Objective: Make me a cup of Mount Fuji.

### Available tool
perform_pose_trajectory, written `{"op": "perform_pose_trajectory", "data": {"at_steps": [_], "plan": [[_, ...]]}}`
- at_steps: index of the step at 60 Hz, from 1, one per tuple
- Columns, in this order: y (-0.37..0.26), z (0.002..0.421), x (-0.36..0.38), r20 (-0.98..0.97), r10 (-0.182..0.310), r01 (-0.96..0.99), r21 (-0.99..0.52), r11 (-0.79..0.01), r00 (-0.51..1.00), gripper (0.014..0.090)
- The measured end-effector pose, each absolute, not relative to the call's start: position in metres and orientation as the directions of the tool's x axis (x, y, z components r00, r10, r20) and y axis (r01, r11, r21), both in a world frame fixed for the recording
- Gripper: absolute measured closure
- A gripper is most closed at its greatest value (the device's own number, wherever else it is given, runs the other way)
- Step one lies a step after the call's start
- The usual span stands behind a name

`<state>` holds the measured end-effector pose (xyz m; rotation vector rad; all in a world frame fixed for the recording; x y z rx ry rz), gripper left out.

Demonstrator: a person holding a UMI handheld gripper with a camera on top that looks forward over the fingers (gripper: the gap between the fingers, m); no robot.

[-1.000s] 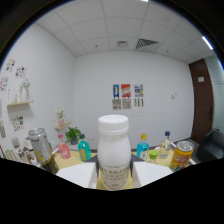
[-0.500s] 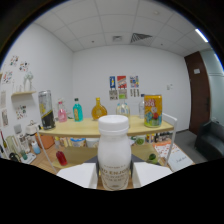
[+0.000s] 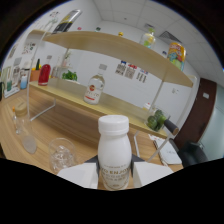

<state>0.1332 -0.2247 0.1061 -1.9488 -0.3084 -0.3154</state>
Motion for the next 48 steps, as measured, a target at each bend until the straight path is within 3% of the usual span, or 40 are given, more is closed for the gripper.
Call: {"op": "perform_pose_trajectory", "data": {"at_steps": [12, 24, 36, 48], "plan": [[-0.212, 0.118, 0.132, 0.774, 0.176, 0.784, -0.549, -0.291, 0.608, 0.0571], [-0.202, 0.122, 0.127, 0.955, 0.248, 0.977, -0.123, -0.177, 0.165, 0.0569], [-0.194, 0.132, 0.115, 0.927, 0.227, 0.948, 0.315, -0.048, -0.297, 0.0571], [-0.190, 0.138, 0.106, 0.844, 0.197, 0.860, 0.510, -0.003, -0.499, 0.0570]]}}
